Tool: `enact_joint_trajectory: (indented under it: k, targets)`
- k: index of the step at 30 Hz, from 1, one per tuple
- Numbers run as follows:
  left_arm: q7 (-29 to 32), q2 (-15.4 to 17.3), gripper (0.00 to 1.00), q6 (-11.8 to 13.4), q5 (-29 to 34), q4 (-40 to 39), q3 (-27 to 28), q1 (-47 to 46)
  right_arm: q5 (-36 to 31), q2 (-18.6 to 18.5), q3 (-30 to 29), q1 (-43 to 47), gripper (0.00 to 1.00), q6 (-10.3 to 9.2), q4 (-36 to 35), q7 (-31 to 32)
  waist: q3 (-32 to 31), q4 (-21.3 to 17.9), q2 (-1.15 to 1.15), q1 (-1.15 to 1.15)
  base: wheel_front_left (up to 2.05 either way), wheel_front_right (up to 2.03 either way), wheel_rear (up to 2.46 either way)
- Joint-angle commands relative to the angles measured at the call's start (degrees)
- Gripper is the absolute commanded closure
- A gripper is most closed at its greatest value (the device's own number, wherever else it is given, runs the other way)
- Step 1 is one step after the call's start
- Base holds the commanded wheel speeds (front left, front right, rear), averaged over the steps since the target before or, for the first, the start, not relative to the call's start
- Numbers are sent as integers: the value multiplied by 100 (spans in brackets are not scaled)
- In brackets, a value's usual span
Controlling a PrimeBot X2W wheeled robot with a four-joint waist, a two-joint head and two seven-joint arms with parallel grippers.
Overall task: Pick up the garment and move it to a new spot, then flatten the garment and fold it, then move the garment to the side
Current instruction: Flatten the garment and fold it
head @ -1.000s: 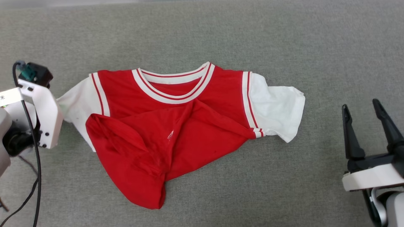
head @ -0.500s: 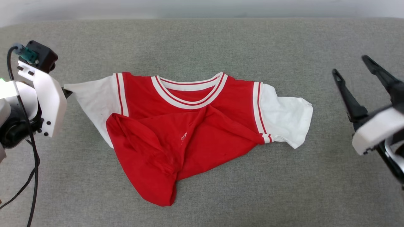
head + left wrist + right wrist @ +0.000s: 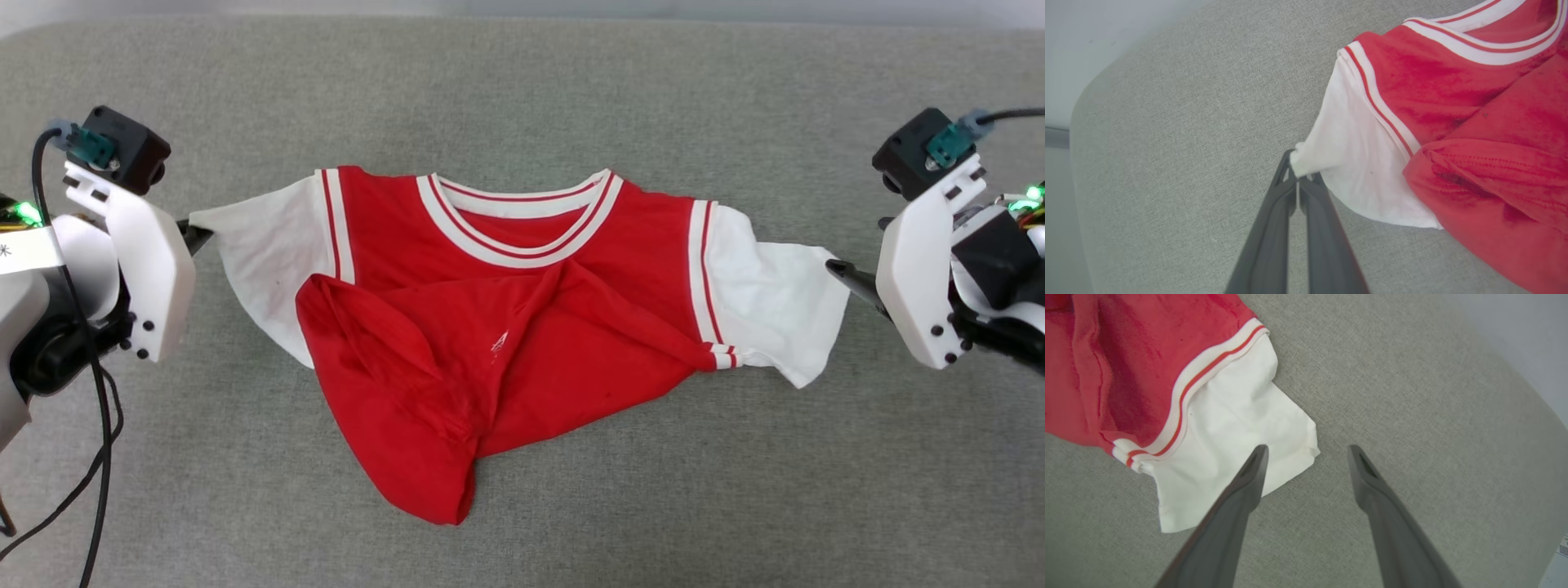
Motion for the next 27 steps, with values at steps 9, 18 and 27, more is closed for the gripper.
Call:
enact_joint_trajectory:
  k: [9, 18, 27]
  targets:
    - [-193, -158, 100, 81, 153, -166, 79, -242, 14, 106, 775, -672, 0, -9, 1082, 333, 474, 308, 0, -1, 0, 0, 0]
    - [-366, -203, 100, 61, 194, -99, 99, -233, 305, 381, 1710, -527, 76, -6, 1894, -292, 725, 323, 0, -1, 0, 0, 0]
    - [-728, -195, 100, -16, 241, 21, 179, -215, 462, 317, 1582, -1190, 100, -10, 1967, -1609, 243, 190, 0, -1, 0, 0, 0]
